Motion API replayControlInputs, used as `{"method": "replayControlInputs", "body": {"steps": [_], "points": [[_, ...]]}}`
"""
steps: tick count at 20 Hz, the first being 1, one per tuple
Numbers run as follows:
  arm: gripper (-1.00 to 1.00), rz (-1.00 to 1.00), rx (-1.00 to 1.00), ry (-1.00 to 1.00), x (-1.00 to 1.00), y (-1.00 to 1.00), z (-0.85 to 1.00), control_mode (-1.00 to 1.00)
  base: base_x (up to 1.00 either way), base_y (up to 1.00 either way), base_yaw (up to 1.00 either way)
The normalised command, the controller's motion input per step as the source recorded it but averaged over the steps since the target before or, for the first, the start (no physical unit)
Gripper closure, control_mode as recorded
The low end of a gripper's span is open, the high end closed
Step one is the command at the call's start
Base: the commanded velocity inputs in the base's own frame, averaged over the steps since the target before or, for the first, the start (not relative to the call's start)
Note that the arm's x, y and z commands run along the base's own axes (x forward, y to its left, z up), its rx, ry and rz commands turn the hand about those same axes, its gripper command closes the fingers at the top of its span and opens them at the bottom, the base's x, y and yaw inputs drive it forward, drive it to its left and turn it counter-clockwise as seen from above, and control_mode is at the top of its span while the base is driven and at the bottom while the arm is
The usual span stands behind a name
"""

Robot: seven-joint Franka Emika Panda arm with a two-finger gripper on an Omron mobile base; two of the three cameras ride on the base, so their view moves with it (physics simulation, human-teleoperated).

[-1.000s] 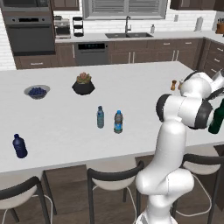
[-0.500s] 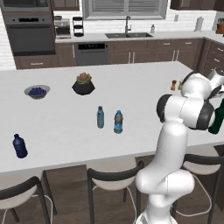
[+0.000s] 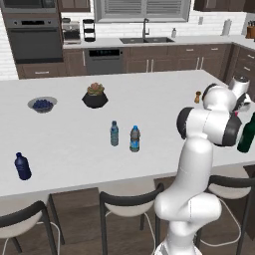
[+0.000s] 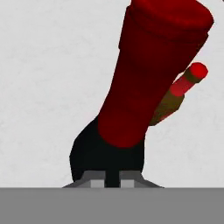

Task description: Move the plastic bottles in the middle to the plastics group, and the glass bottles in the middle to the glass group.

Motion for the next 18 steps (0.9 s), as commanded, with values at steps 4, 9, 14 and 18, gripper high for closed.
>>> {"method": "replayControlInputs", "body": {"steps": [4,9,14,18], "points": [[-1.00,-0.04,0.01,0.02,-0.16,-0.14,-0.23,-1.00,0.00,0.00,0.00],[-1.00,-0.05,0.07,0.00,-0.23,-0.04,-0.09,-1.00,0.00,0.00,0.00],[-1.00,-0.02,0.08,0.00,-0.51,0.03,0.00,-1.00,0.00,0.00,0.00],[-1.00,-0.07,0.00,0.02,-0.35,0.26,0.08,-1.00,0.00,0.00,0.00]]}}
